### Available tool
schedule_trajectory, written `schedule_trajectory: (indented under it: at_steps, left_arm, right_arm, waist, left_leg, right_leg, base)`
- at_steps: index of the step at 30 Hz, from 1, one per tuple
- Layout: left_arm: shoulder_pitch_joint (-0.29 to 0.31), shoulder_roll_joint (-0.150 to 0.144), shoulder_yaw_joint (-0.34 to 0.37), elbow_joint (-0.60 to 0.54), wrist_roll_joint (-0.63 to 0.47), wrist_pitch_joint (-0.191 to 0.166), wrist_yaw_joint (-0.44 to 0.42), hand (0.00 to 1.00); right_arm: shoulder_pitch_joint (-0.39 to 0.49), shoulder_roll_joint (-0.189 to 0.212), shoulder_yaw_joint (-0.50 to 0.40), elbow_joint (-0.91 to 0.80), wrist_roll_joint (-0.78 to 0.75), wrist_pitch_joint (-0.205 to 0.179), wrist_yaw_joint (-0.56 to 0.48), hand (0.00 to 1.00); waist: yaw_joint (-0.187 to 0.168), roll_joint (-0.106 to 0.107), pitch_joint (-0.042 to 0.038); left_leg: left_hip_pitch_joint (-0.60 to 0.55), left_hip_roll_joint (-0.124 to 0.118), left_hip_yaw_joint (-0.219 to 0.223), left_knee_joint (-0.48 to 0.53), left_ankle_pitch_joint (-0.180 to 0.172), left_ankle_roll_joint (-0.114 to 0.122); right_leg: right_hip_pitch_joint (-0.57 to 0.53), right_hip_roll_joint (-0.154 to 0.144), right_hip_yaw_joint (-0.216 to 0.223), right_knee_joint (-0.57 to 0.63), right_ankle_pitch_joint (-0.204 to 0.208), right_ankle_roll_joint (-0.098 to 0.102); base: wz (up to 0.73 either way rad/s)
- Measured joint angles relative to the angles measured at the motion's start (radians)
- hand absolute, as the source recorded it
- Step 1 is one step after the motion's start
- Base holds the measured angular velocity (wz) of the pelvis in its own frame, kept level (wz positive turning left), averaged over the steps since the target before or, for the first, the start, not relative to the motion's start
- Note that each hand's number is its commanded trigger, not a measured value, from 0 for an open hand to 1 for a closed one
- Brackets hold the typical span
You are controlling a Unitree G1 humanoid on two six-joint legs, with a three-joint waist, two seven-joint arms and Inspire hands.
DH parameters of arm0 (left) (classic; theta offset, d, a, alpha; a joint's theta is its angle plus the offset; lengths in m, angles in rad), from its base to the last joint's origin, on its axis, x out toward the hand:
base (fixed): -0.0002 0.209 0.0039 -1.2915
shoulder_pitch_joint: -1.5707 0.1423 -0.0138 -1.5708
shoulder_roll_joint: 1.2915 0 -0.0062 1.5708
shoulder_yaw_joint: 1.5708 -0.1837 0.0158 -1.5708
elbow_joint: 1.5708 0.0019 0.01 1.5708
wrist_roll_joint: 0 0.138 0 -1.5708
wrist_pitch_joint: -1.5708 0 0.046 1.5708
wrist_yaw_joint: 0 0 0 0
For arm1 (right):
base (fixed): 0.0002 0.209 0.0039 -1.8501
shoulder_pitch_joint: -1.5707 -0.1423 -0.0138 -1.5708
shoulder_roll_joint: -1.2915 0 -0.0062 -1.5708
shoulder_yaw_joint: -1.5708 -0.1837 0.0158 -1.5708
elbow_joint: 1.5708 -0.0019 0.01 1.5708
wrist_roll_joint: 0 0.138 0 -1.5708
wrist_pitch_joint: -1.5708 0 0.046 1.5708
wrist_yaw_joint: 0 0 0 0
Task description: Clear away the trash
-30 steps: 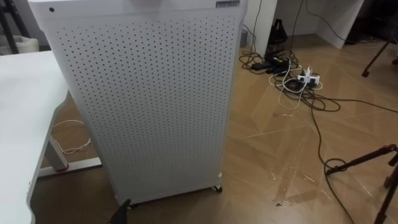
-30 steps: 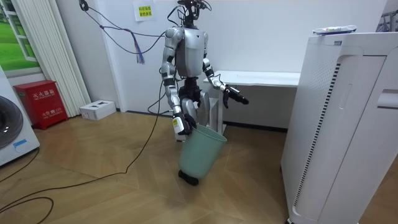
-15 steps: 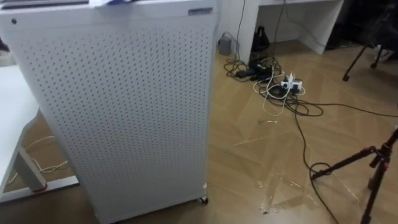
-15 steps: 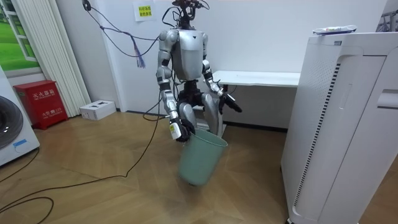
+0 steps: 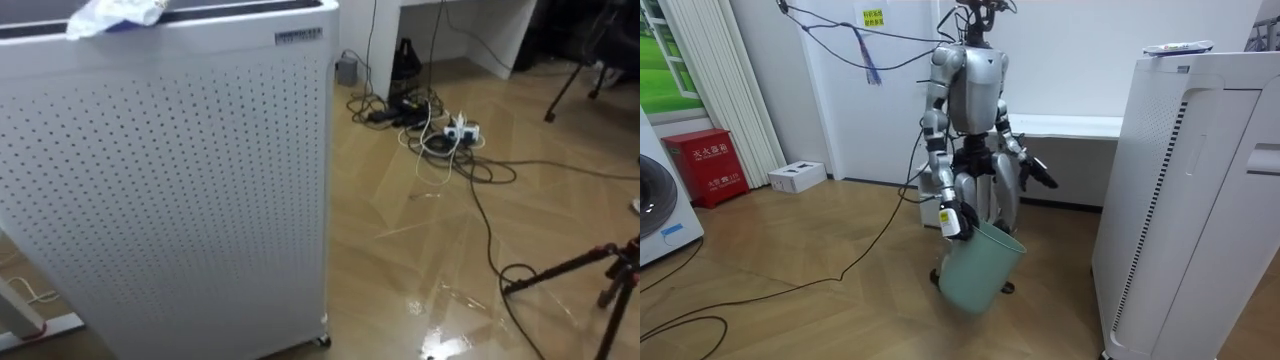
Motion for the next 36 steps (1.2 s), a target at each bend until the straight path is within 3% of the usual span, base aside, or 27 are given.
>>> schedule_trajectory:
  at_steps: [1, 2, 3, 5, 7, 8, 10, 11, 12, 13, 15, 19, 21, 24, 31, 36]
  left_arm:
    - [-0.003, 0.0, 0.0, 0.0, 0.0, -0.003, 0.0, 0.0]
    - [-0.015, 0.0, -0.001, 0.0, 0.001, -0.005, 0.0, 0.0]
    - [-0.027, 0.0, -0.001, -0.001, 0.002, -0.006, 0.005, 0.0]
    - [-0.037, 0.0, -0.003, -0.002, 0.003, -0.012, 0.023, 0.0]
    - [-0.038, 0.003, 0.001, -0.022, 0.004, -0.012, 0.05, 0.0]
    - [-0.042, 0.004, 0.0, -0.034, 0.003, -0.015, 0.067, 0.0]
    - [-0.051, 0.004, -0.001, -0.059, 0.004, -0.027, 0.09, 0.0]
    - [-0.057, 0.004, -0.002, -0.077, 0.004, -0.042, 0.109, 0.0]
    - [-0.058, 0.005, -0.003, -0.106, 0.004, -0.051, 0.124, 0.0]
    - [-0.056, 0.004, -0.004, -0.123, 0.005, -0.051, 0.131, 0.0]
    - [-0.045, 0.005, -0.002, -0.201, 0.015, -0.069, 0.168, 0.0]
    - [-0.019, 0.024, -0.001, -0.31, 0.015, -0.078, 0.237, 0.0]
    - [-0.015, 0.03, 0.021, -0.367, 0.03, -0.087, 0.266, 0.0]
    - [-0.015, 0.036, 0.063, -0.418, 0.044, -0.112, 0.314, 0.0]
    - [-0.008, 0.042, 0.078, -0.581, 0.061, -0.133, 0.387, 0.0]
    - [-0.009, 0.053, 0.151, -0.753, 0.143, -0.149, 0.452, 0.0]
  right_arm:
    - [-0.004, 0.0, 0.0, 0.001, 0.0, 0.001, -0.002, 1.0]
    - [-0.005, -0.002, -0.002, 0.001, 0.005, 0.001, -0.011, 1.0]
    - [-0.006, -0.002, -0.008, 0.008, 0.011, 0.001, -0.02, 1.0]
    - [-0.004, -0.004, -0.015, 0.013, 0.034, 0.0, -0.027, 1.0]
    - [-0.012, -0.003, -0.014, 0.007, 0.043, 0.0, -0.023, 1.0]
    - [-0.024, -0.003, -0.014, 0.001, 0.042, 0.0, -0.021, 1.0]
    - [-0.021, 0.001, -0.014, -0.019, 0.041, -0.009, -0.022, 1.0]
    - [-0.023, 0.005, -0.014, -0.021, 0.035, -0.025, -0.022, 1.0]
    - [-0.023, 0.009, -0.013, -0.023, 0.034, -0.037, -0.026, 1.0]
    - [-0.021, 0.009, -0.013, -0.023, 0.031, -0.039, -0.03, 1.0]
    - [-0.017, 0.009, -0.015, -0.023, 0.021, -0.043, -0.042, 1.0]
    - [-0.028, 0.003, -0.014, -0.036, 0.021, -0.043, -0.038, 1.0]
    - [-0.031, -0.002, -0.018, -0.038, 0.018, -0.043, -0.029, 1.0]
    - [-0.031, -0.002, -0.023, -0.038, 0.015, -0.043, -0.025, 1.0]
    - [-0.031, -0.002, -0.022, -0.058, 0.022, -0.044, -0.02, 1.0]
    - [-0.024, -0.003, -0.022, -0.063, -0.01, -0.044, -0.007, 1.0]
  waist:
    - [0.001, 0.001, 0.0004]
    - [0.001, 0.003, 0.0018]
    - [-0.003, 0.003, 0.0035]
    - [-0.007, 0.015, 0.0037]
    - [-0.004, 0.029, 0.0091]
    - [-0.009, 0.039, 0.0166]
    - [-0.03, 0.041, 0.0152]
    - [-0.038, 0.034, 0.0117]
    - [-0.04, 0.02, 0.0085]
    - [-0.045, 0.022, 0.0103]
    - [-0.034, 0.026, 0.0082]
    - [-0.03, 0.031, 0.0069]
    - [-0.008, 0.029, 0.0069]
    - [0.006, 0.028, 0.0072]
    - [0.039, 0.029, 0.0091]
    - [0.046, 0.031, 0.0081]
  left_leg:
    - [0.01, -0.005, 0.0, 0.002, -0.011, 0.003]
    - [0.033, -0.015, 0.001, 0.002, -0.028, 0.011]
    - [0.062, -0.027, -0.004, -0.006, -0.041, 0.018]
    - [0.106, -0.029, -0.021, -0.016, -0.063, 0.023]
    - [0.134, -0.028, -0.06, -0.035, -0.071, 0.024]
    - [0.145, -0.028, -0.091, -0.046, -0.07, 0.023]
    - [0.152, -0.029, -0.133, -0.058, -0.069, 0.021]
    - [0.155, -0.034, -0.158, -0.061, -0.07, 0.018]
    - [0.162, -0.043, -0.177, -0.054, -0.076, 0.007]
    - [0.166, -0.042, -0.194, -0.049, -0.08, 0.002]
    - [0.189, -0.019, -0.202, -0.053, -0.086, -0.009]
    - [0.228, 0.001, -0.203, -0.087, -0.089, -0.017]
    - [0.253, 0.006, -0.202, -0.116, -0.088, -0.019]
    - [0.279, 0.007, -0.207, -0.138, -0.087, -0.02]
    - [0.3, 0.002, -0.227, -0.156, -0.087, -0.021]
    - [0.294, -0.007, -0.256, -0.157, -0.084, -0.024]
  right_leg:
    - [-0.011, -0.011, -0.009, 0.046, 0.0, 0.001]
    - [-0.043, -0.036, -0.022, 0.155, 0.013, 0.023]
    - [-0.071, -0.061, -0.037, 0.251, 0.045, 0.058]
    - [-0.095, -0.065, -0.045, 0.351, 0.115, 0.059]
    - [-0.143, -0.061, -0.041, 0.38, 0.086, 0.048]
    - [-0.187, -0.056, -0.057, 0.357, 0.051, 0.041]
    - [-0.23, -0.045, -0.058, 0.232, 0.04, 0.043]
    - [-0.251, -0.047, -0.051, 0.115, 0.05, 0.043]
    - [-0.265, -0.047, -0.038, 0.021, 0.15, 0.04]
    - [-0.256, -0.048, -0.035, 0.01, 0.163, 0.029]
    - [-0.189, -0.02, -0.058, -0.045, 0.169, 0.019]
    - [-0.127, 0.011, -0.061, -0.104, 0.17, 0.017]
    - [-0.114, 0.018, -0.055, -0.113, 0.17, 0.017]
    - [-0.085, 0.021, -0.057, -0.134, 0.17, 0.017]
    - [-0.051, 0.023, -0.056, -0.163, 0.173, 0.022]
    - [-0.042, 0.018, -0.072, -0.166, 0.173, 0.023]
  base:
    - [0.0]
    - [0.18]
    - [0.22]
    - [0.15]
    - [0.0]
    - [0.23]
    - [0.54]
    - [0.62]
    - [0.65]
    - [0.61]
    - [0.44]
    - [0.27]
    - [-0.02]
    - [0.01]
    - [0.09]
    - [0.15]
